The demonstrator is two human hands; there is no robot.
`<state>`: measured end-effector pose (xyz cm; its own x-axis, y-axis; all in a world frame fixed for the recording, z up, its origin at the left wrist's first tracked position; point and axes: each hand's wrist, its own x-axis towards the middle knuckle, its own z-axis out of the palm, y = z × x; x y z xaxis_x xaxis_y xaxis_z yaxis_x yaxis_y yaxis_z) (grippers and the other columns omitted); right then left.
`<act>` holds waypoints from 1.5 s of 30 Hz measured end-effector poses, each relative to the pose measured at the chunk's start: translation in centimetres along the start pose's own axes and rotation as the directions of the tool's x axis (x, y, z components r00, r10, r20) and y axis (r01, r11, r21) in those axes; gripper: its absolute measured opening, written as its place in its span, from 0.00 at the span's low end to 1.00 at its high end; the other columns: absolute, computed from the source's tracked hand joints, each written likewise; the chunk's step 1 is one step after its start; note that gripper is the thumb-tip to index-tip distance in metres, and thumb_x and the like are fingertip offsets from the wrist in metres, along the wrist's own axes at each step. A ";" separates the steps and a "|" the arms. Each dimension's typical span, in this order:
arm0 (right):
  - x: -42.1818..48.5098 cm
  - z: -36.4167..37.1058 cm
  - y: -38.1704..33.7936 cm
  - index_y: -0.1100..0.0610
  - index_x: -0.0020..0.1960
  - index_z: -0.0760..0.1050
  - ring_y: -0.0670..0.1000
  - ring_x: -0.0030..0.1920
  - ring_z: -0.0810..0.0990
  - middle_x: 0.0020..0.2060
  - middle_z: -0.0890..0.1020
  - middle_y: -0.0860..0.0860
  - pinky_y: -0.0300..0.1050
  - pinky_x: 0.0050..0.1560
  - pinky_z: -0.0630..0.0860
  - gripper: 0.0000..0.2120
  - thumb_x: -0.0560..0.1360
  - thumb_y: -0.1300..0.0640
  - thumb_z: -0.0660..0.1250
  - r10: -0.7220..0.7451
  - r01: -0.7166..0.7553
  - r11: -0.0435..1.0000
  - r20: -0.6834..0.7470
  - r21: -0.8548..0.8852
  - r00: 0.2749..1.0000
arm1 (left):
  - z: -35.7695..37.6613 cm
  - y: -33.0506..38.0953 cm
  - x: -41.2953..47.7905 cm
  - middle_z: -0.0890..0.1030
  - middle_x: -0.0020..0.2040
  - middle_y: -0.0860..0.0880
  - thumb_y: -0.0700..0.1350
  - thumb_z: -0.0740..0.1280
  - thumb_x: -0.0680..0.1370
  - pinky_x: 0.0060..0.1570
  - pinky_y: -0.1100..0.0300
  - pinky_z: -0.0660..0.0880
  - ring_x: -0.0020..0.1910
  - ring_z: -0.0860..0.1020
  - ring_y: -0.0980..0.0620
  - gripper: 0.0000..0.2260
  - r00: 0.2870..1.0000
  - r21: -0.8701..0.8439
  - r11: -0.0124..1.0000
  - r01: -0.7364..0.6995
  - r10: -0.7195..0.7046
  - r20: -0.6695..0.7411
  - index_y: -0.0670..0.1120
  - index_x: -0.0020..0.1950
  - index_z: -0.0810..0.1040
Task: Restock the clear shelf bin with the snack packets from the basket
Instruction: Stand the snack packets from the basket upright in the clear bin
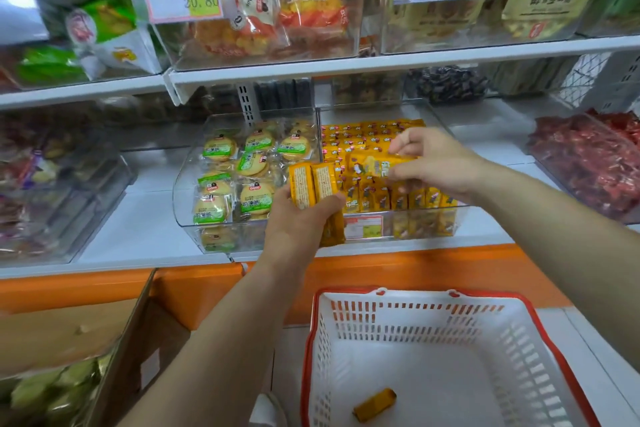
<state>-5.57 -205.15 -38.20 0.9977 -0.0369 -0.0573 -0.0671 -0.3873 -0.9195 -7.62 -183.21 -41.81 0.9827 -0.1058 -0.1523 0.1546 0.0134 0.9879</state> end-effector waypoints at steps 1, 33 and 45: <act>0.9 0.0 -0.1 0.54 0.49 0.76 0.50 0.34 0.82 0.47 0.81 0.54 0.44 0.33 0.79 0.13 0.71 0.68 0.74 -0.039 0.039 0.994 0.001 -0.100 0.999 | -0.1 0.1 0.0 0.85 0.53 0.49 0.48 0.75 0.77 0.54 0.48 0.82 0.50 0.85 0.49 0.12 1.000 0.002 1.000 -0.004 0.004 -0.004 0.54 0.57 0.76; -2.2 4.2 1.8 0.43 0.67 0.74 0.51 0.50 0.85 0.50 0.85 0.53 0.50 0.50 0.80 0.21 0.76 0.50 0.72 -0.085 0.077 0.989 0.060 0.125 0.995 | 1.4 -0.6 -0.2 0.87 0.50 0.48 0.43 0.74 0.77 0.50 0.54 0.84 0.51 0.86 0.49 0.08 0.965 0.015 0.999 0.030 -0.032 0.260 0.53 0.55 0.81; -3.5 1.1 2.6 0.56 0.49 0.76 0.53 0.43 0.80 0.51 0.80 0.51 0.43 0.42 0.81 0.20 0.75 0.80 0.59 -0.238 0.145 0.845 0.119 0.515 0.964 | 1.0 -0.4 0.1 0.87 0.46 0.42 0.41 0.70 0.80 0.35 0.56 0.82 0.44 0.87 0.42 0.08 0.940 -0.087 0.965 0.247 -0.217 0.262 0.42 0.58 0.79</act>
<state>-9.20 -205.03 -40.84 0.9790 0.1662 0.1177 0.0944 0.1421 -0.9853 -7.69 -184.21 -42.16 0.8637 -0.3627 -0.3500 0.4010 0.0737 0.9131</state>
